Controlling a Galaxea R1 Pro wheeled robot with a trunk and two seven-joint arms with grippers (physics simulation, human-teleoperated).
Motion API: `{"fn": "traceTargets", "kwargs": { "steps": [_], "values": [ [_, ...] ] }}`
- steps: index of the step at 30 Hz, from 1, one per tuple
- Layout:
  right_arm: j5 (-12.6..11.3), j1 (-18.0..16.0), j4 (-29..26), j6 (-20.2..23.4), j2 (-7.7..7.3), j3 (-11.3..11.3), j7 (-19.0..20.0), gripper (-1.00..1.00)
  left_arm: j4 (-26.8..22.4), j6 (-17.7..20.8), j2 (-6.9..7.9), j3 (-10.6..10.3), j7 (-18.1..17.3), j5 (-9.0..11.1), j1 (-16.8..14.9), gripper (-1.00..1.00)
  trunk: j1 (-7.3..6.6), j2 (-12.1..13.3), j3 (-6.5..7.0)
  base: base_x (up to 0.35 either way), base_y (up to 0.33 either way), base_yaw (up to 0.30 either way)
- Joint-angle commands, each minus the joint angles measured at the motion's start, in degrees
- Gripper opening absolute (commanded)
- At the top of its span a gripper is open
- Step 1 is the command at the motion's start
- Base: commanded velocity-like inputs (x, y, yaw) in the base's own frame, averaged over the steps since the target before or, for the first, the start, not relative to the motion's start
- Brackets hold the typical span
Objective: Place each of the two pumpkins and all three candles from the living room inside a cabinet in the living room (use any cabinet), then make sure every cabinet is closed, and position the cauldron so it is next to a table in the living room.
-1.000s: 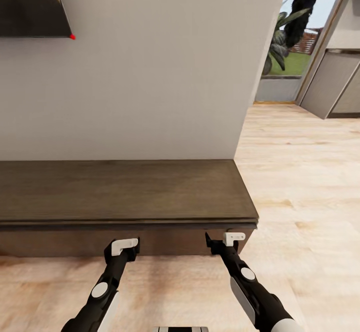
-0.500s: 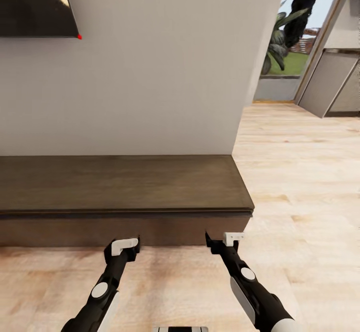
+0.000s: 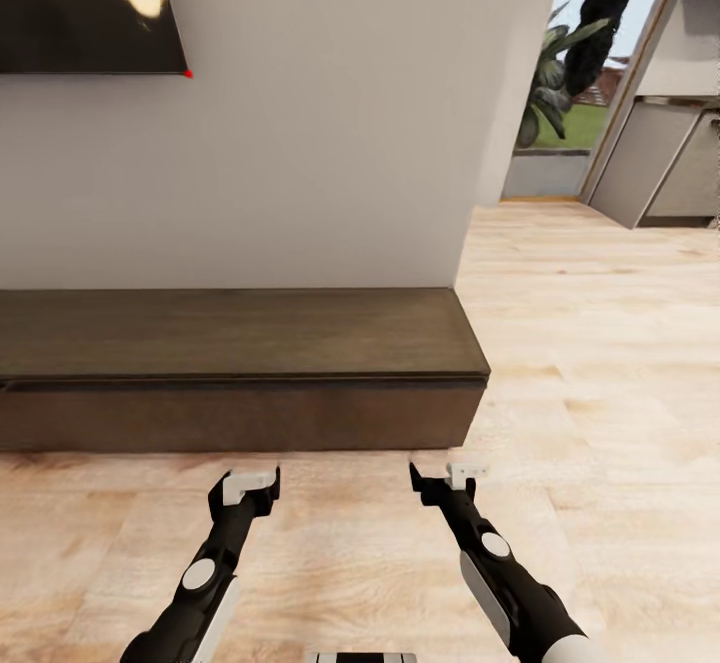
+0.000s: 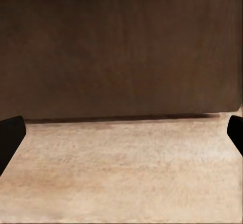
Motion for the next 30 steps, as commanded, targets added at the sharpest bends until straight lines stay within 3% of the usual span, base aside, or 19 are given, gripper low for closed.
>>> {"fn": "traceTargets", "kwargs": {
  "steps": [1,5,7,8,10,11,13,15,19,24,30],
  "values": [
    [-0.6,-0.04,-0.08,0.17,-0.03,0.32,-0.08,1.0,-0.19,-0.01,0.03,-0.17,0.31,0.51,-0.01,1.0,-0.05,-0.02,-0.04,-0.34,0.0,0.0],
    [-0.68,-0.04,-2.97,5.62,-0.08,3.33,-0.33,1.0,-2.19,1.46,0.03,-0.17,0.3,0.53,-0.02,1.0,-0.05,-0.02,-0.04,-0.163,0.0,0.0],
    [-0.64,-0.04,-6.35,9.19,-0.15,3.74,-0.44,1.0,-4.76,5.35,0.05,-0.08,0.3,0.69,-0.03,1.0,-0.05,-0.02,-0.04,-0.036,0.0,0.0],
    [-0.63,-0.04,-8.42,11.44,-0.2,3.83,-0.47,1.0,-6.57,8.85,0.03,0.03,0.3,0.92,-0.03,1.0,-0.05,-0.02,-0.04,-0.018,0.0,0.0],
    [-0.7,-0.04,-14.0,17.25,-0.26,3.93,-0.52,1.0,-11.39,19.86,-0.03,0.45,0.42,1.9,-0.02,1.0,-0.05,-0.02,-0.04,-0.008,0.0,0.0],
    [-0.75,-0.04,-15.11,18.32,-0.27,3.94,-0.52,1.0,-12.23,21.97,-0.03,0.52,0.48,2.17,-0.03,1.0,-0.05,-0.02,-0.04,-0.005,0.0,0.0],
    [-1.2,-0.04,-19.98,23.15,-0.27,3.92,-0.53,1.0,-15.65,30.6,-0.04,0.73,0.71,3.57,-0.03,1.0,-0.05,-0.02,-0.04,-0.002,0.0,0.0],
    [-1.45,-0.04,-22.5,27.5,-0.25,3.85,-0.59,1.0,-18.02,35.56,-0.16,0.91,0.94,4.3,-0.09,1.0,-0.05,-0.02,-0.04,0.0,0.0,0.0],
    [-1.6,-0.04,-23.49,32.01,-0.23,3.68,-0.55,1.0,-20.23,40.6,-0.36,1.0,1.14,4.67,-0.37,1.0,-0.15,0.04,0.85,0.0,0.0,0.0],
    [-1.68,-0.04,-23.54,35.91,-0.21,3.63,-0.52,1.0,-24.21,50.26,-0.15,1.55,0.9,4.74,-0.55,1.0,-0.28,0.1,1.95,0.0,0.0,0.0],
    [-2.07,-0.04,-23.37,40.45,-0.15,3.64,-0.41,1.0,-26.1,58.97,-0.1,1.74,0.82,4.68,-1.03,1.0,-0.43,0.18,3.28,0.0,0.0,0.0]
  ]
}}
